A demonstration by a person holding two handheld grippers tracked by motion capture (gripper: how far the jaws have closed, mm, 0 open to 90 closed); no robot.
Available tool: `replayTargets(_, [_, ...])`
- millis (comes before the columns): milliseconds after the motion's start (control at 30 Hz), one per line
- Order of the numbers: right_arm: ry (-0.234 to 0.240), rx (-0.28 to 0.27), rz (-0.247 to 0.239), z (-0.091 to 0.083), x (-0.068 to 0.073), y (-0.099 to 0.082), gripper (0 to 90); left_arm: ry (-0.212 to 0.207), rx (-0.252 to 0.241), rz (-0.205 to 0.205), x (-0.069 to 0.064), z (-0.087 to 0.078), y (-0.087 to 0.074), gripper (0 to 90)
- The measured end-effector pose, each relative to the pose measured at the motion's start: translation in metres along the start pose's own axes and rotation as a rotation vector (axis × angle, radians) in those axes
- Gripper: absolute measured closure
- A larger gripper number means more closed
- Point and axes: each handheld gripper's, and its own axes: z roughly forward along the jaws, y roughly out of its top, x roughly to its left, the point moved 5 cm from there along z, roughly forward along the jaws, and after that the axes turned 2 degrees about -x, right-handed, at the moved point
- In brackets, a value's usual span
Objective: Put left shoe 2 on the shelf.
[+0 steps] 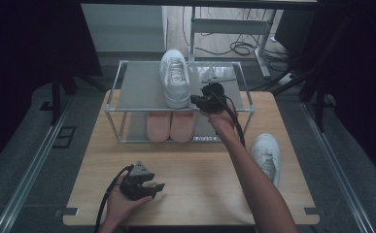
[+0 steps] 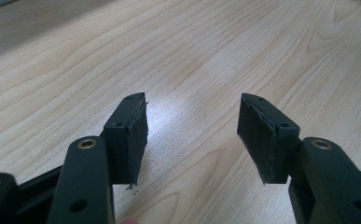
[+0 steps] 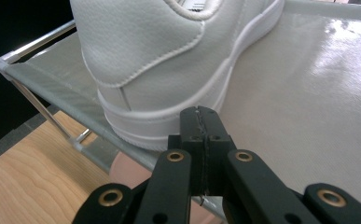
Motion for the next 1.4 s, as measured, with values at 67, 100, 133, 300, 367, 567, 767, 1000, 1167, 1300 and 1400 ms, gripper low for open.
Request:
replayTargets(67, [-0.001, -0.002, -0.002, -0.003, -0.003, -0.002, 90.0, 0.001, -0.001, -0.002, 0.000, 0.000, 0.000, 43.1])
replayTargets(100, [-0.003, -0.002, -0.004, -0.006, -0.004, -0.004, 89.9, 0.001, -0.001, -0.003, 0.000, 0.000, 0.000, 43.0])
replayTargets(133, [-0.003, -0.005, -0.003, -0.008, -0.006, -0.005, 89.9, 0.001, 0.001, -0.003, 0.000, 0.000, 0.000, 43.1])
replayTargets(300, [0.020, -0.020, 0.005, -0.024, -0.013, -0.012, 89.9, 0.002, 0.001, -0.007, -0.001, 0.001, -0.001, 43.0])
replayTargets(367, [0.030, -0.023, 0.010, -0.029, -0.015, -0.015, 89.9, -0.003, -0.006, -0.016, -0.001, 0.000, 0.000, 42.7])
replayTargets(567, [0.053, -0.031, 0.011, -0.047, -0.020, -0.029, 89.9, -0.004, -0.005, -0.024, 0.000, 0.000, 0.000, 42.1])
replayTargets(767, [0.062, -0.036, 0.004, -0.061, -0.026, -0.045, 89.9, -0.001, 0.007, -0.020, 0.000, 0.002, -0.002, 42.1])
replayTargets(1000, [0.071, -0.027, -0.022, -0.073, -0.029, -0.066, 89.9, 0.001, 0.011, -0.022, 0.001, 0.003, -0.002, 42.1])
replayTargets(1167, [0.068, -0.013, -0.046, -0.081, -0.028, -0.083, 89.9, 0.002, 0.010, -0.023, 0.001, 0.003, -0.003, 42.2])
replayTargets(1300, [0.075, 0.009, -0.068, -0.087, -0.026, -0.097, 89.8, 0.004, 0.012, -0.023, 0.001, 0.003, -0.003, 42.2])
replayTargets(1400, [0.076, 0.017, -0.070, -0.092, -0.026, -0.106, 89.5, 0.005, 0.010, -0.027, 0.001, 0.003, -0.003, 42.2])
